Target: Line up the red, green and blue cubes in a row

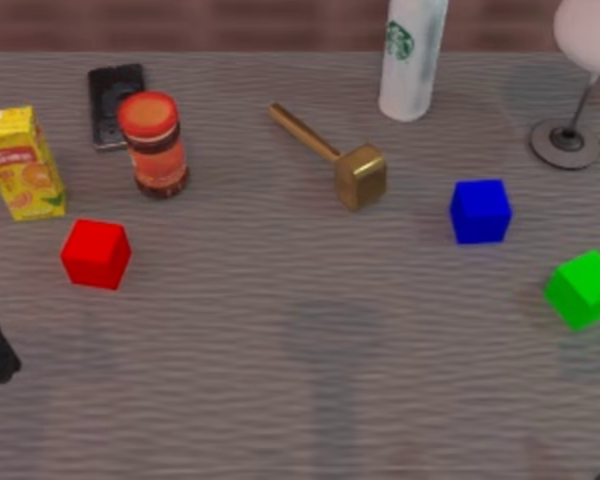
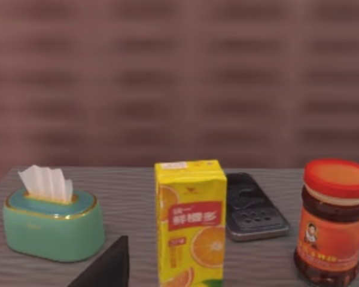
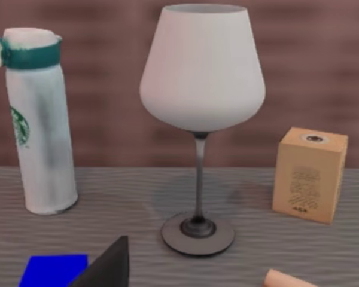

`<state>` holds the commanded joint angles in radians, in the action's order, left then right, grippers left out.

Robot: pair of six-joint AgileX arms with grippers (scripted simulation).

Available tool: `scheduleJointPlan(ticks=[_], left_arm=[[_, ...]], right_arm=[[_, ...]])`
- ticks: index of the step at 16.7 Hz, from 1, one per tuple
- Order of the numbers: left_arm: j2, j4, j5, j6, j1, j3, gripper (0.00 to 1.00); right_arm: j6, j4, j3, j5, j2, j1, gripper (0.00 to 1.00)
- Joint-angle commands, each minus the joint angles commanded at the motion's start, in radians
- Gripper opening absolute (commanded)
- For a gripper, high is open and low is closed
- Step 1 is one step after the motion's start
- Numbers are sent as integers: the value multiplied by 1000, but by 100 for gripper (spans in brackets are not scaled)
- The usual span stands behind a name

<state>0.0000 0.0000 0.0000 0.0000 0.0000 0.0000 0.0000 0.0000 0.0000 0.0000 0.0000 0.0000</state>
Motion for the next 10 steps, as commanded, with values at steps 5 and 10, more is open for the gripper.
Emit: scheduleJointPlan(ticks=[5, 10], left_arm=[[62, -35, 3, 1, -8, 59, 100], [369, -205, 6, 9, -32, 320, 100]], right_arm=[[0, 0, 0, 0, 0, 0, 100], [0, 0, 0, 0, 0, 0, 100]])
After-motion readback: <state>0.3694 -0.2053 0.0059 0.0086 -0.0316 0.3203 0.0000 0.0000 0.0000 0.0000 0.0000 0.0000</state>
